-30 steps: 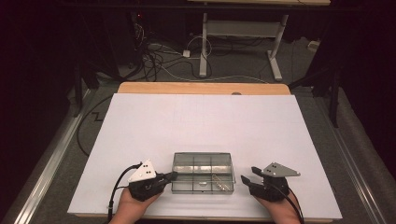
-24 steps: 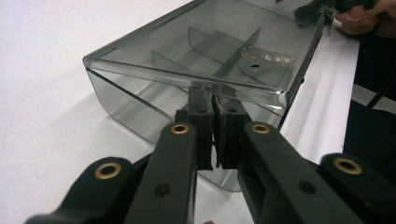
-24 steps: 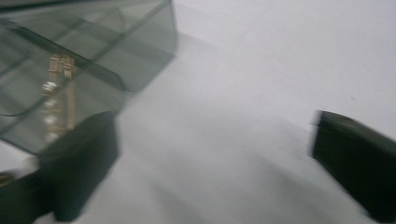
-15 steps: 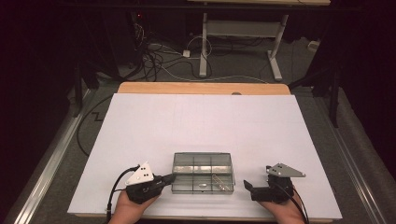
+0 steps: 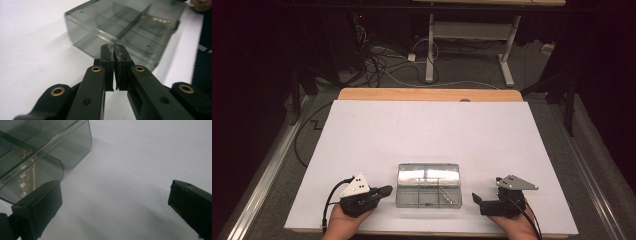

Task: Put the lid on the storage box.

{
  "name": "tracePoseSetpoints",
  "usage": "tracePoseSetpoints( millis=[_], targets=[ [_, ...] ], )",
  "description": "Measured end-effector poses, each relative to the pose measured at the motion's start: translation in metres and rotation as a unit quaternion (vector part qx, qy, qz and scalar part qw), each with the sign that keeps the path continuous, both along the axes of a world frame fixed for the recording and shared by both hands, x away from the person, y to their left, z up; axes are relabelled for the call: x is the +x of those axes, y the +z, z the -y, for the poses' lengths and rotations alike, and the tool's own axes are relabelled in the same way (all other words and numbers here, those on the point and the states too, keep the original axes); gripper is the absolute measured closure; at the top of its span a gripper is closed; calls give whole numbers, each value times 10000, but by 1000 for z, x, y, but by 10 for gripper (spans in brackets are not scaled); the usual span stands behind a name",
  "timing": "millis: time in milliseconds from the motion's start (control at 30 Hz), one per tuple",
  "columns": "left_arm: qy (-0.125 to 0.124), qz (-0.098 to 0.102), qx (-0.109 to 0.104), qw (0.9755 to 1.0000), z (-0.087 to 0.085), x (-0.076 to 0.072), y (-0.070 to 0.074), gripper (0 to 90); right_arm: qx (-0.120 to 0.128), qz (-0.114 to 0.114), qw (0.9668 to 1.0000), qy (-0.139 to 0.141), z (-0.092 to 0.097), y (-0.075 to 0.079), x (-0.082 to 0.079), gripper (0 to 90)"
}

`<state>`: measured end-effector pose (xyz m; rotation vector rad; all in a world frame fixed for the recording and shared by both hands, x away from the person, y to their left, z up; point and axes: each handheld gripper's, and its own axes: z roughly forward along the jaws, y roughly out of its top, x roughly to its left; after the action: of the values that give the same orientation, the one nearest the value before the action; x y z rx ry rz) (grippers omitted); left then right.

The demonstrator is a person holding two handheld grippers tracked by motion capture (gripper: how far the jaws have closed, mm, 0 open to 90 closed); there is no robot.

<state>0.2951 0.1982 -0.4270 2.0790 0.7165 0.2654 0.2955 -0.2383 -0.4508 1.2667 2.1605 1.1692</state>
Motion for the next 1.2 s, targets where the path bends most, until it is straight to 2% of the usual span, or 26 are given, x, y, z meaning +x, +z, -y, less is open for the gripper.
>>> tracePoseSetpoints(
  millis=[200,333,467,800,967,1200],
  targets=[
    [343,52,63,9994,-15,15,-1,846,8,50,10000,28,-1,0,0,0],
    [558,154,218,9981,-21,26,-1,828,33,77,10000,30,-1,0,1,0],
    [690,112,277,9972,-25,32,-4,797,58,92,9999,27,-2,1,0,0],
    [809,10,351,9961,-25,34,-7,447,97,209,9997,8,0,2,0,0],
    [823,36,342,9960,-24,34,-8,306,115,228,9997,0,0,1,0,0],
    [871,54,106,9961,-28,34,-7,108,142,235,9996,-11,0,2,-1,0]
  ],
)
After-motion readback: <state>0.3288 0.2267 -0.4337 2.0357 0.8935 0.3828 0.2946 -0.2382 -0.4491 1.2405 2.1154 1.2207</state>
